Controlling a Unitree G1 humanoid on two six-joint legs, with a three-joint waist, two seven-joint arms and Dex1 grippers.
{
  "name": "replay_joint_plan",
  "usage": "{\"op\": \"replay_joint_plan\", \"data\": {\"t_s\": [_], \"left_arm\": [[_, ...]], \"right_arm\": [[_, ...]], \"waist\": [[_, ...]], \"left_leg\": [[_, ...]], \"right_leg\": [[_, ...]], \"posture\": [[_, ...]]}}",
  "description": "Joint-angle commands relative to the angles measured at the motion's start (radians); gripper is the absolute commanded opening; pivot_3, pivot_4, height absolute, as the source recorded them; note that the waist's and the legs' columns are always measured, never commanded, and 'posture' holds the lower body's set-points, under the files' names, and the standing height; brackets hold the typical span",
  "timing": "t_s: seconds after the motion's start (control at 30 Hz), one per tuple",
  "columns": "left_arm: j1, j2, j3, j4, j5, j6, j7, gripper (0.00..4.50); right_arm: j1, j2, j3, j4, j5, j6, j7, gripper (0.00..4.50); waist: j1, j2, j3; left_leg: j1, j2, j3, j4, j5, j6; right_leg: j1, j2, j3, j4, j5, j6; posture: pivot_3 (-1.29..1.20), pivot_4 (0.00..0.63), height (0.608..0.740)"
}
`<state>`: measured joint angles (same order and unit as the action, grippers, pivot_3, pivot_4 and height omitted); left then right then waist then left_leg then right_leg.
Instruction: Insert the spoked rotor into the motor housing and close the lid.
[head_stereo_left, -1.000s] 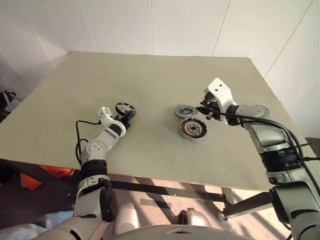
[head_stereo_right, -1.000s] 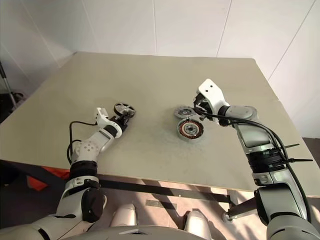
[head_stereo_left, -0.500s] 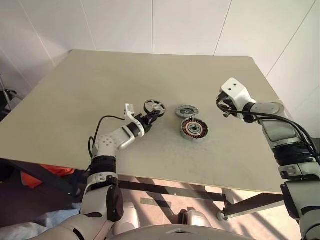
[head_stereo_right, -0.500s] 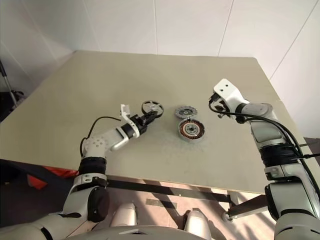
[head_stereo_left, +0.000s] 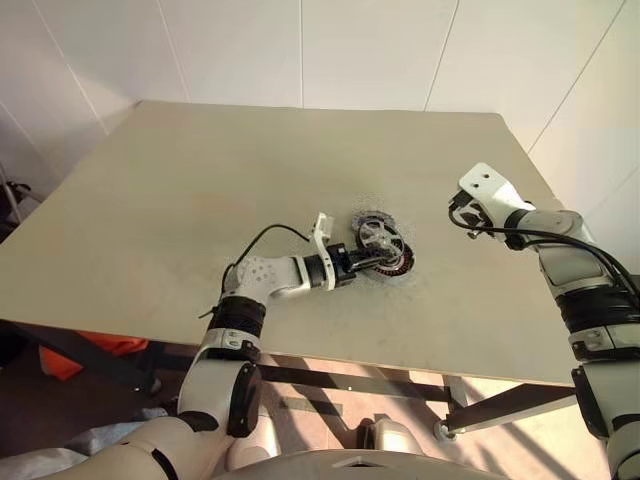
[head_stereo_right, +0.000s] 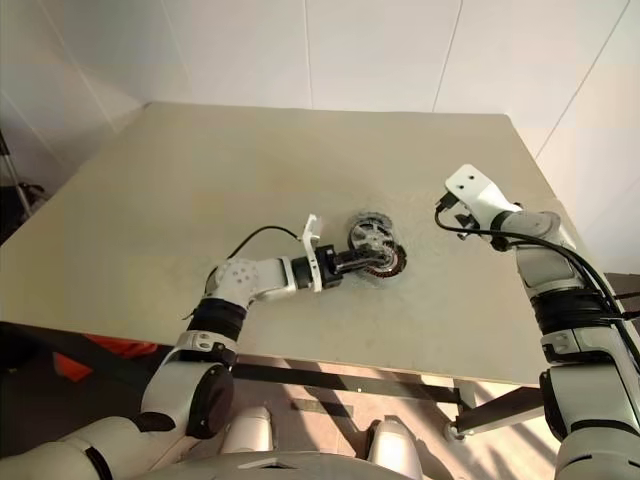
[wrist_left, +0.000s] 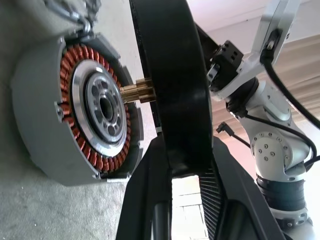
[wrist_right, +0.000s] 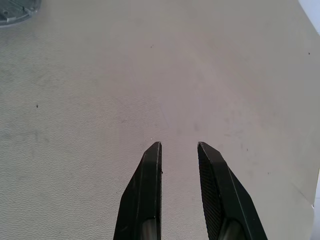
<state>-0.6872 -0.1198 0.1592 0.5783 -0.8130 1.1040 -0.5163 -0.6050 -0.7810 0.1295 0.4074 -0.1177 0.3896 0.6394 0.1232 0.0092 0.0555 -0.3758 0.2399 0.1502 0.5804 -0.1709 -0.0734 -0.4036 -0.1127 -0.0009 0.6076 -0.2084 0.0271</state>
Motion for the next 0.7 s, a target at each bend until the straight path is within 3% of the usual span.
{"op": "replay_joint_plan", "data": {"t_s": [0.03,0.67,0.7], "left_arm": [[-0.041,0.0,-0.024,0.02,0.021,0.003,-0.057,0.39],[-0.138,-0.027,-0.032,0.209,0.143,-0.11,-0.155,0.39],[-0.137,-0.027,-0.041,0.209,0.153,-0.11,-0.158,0.74]], "right_arm": [[-0.004,-0.015,-0.05,-0.065,0.018,0.002,0.01,1.21],[-0.017,-0.007,-0.062,-0.061,0.006,0.013,0.005,1.21],[-0.018,-0.005,-0.062,-0.062,0.006,0.014,0.004,1.21]], "waist": [[0.0,0.0,0.0],[0.0,0.0,0.0],[0.0,0.0,0.0]], "left_leg": [[0.0,0.0,0.0,0.0,0.0,0.0],[0.001,0.0,0.0,0.001,-0.003,0.004],[0.001,0.0,0.0,0.001,-0.003,0.004]], "right_leg": [[0.0,0.0,0.0,0.0,0.0,0.0],[0.001,0.0,0.0,0.0,0.0,0.0],[0.001,0.0,0.0,0.0,0.0,0.0]], "posture": [[0.0,0.0,0.74],[0.0,0.0,0.74],[0.0,0.0,0.74]]}}
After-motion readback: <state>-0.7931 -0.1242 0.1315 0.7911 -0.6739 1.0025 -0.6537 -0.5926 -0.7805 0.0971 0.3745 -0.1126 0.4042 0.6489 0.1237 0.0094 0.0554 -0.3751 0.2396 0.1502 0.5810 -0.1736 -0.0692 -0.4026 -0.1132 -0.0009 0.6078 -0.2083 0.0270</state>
